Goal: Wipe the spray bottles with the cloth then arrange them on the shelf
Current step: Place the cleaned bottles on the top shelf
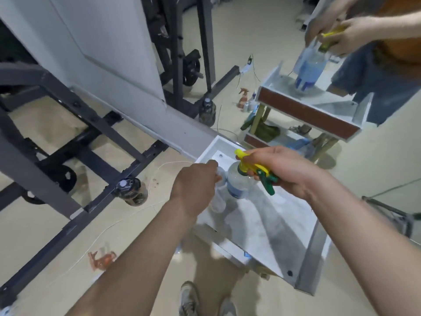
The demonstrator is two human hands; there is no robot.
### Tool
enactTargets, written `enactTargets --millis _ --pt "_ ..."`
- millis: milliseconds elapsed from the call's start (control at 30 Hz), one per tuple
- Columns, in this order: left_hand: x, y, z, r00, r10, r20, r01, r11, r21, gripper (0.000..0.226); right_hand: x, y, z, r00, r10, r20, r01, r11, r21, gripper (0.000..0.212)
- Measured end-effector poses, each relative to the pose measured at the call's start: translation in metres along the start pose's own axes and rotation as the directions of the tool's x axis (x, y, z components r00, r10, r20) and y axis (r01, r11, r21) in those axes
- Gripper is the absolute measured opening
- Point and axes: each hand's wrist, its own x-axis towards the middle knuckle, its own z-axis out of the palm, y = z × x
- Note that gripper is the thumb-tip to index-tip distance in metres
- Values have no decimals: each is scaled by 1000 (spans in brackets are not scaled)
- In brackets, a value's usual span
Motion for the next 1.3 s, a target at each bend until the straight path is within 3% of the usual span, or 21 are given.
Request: enactTargets --millis 200,267,333,400,467,533,633,700,800,933,1033,1100,1167,1233,1300 --pt "36 6 32 991 114 63 -123 980 158 27 41 22 -9 984 -171 -50 132 891 -433 16" --pt "39 3 46 989 115 92 -129 979 160 32 48 25 -9 953 -286 -99 161 755 -635 22" --pt "40 4 57 987 124 100 -139 976 168 37 47 29 -4 916 -363 -172 83 590 -803 34" --pt "40 7 61 992 104 66 -111 986 127 38 39 37 6 812 -541 -219 9 387 -922 45" --pt "41 6 63 999 45 -23 -46 999 -23 42 27 44 20 663 -732 -156 119 309 -944 46" --pt "41 4 60 996 -6 -86 -7 989 -148 49 17 54 34 583 -809 -75 334 323 -886 43" --pt "34 0 59 996 26 -87 -38 989 -142 56 5 81 55 665 -744 -70 483 499 -719 39" --pt "27 -4 64 992 45 -114 -65 983 -173 57 -4 102 69 742 -657 -131 454 637 -623 37" --pt "18 -10 77 978 112 -173 -163 935 -315 61 -10 132 89 866 -490 -100 358 747 -560 30" --pt "16 -21 73 991 93 -95 -127 864 -488 59 -4 148 118 954 -297 45 262 748 -609 24" --pt "-7 -68 62 969 -41 -244 -130 755 -643 33 13 161 152 983 -168 69 176 793 -584 26" --pt "-38 -126 72 934 -277 -227 -3 629 -777 18 30 177 182 996 -53 66 77 900 -428 26" --pt "-75 -191 98 851 -521 -64 232 483 -845 21 51 195 214 994 53 91 -22 950 -312 29" --pt "-113 -251 143 739 -662 128 478 380 -792 25 76 217 249 980 151 132 -118 965 -233 26" --pt "-146 -295 194 655 -714 246 659 380 -649 24 104 242 283 958 213 190 -175 965 -196 18"
